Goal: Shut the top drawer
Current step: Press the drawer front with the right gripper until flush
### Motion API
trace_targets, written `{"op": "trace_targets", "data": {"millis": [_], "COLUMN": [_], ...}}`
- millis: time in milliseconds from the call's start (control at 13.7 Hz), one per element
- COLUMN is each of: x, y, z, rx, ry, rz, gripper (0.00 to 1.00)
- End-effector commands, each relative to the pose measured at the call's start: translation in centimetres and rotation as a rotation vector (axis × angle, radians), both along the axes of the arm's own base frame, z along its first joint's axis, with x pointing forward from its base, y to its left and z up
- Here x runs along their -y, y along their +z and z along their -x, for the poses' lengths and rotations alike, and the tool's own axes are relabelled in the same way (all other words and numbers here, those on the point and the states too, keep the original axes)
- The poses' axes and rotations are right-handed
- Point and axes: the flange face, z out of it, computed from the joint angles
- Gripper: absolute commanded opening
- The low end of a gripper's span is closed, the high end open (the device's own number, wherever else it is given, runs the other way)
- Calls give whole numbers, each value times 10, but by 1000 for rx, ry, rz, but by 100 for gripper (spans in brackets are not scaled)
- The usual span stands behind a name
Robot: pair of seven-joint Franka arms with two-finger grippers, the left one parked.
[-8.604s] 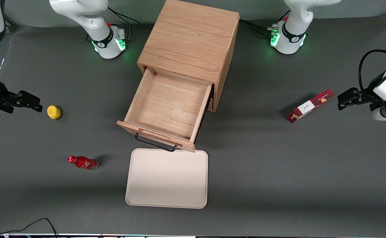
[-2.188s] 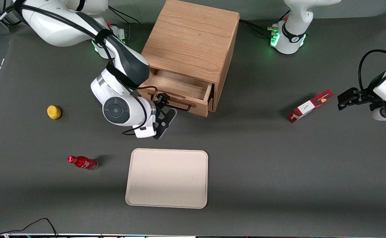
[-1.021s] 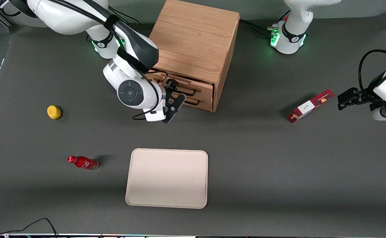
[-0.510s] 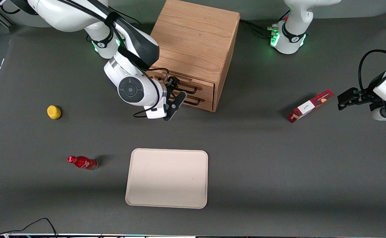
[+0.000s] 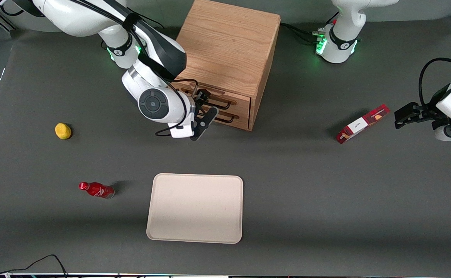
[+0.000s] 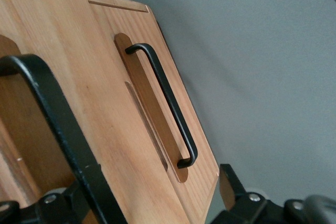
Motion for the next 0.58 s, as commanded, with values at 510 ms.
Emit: {"op": "trace_targets", "data": {"millis": [510], "x": [-16], "y": [22], "z": [29], "rx": [-65], "ry": [27], "rz": [18], "gripper": [100]}}
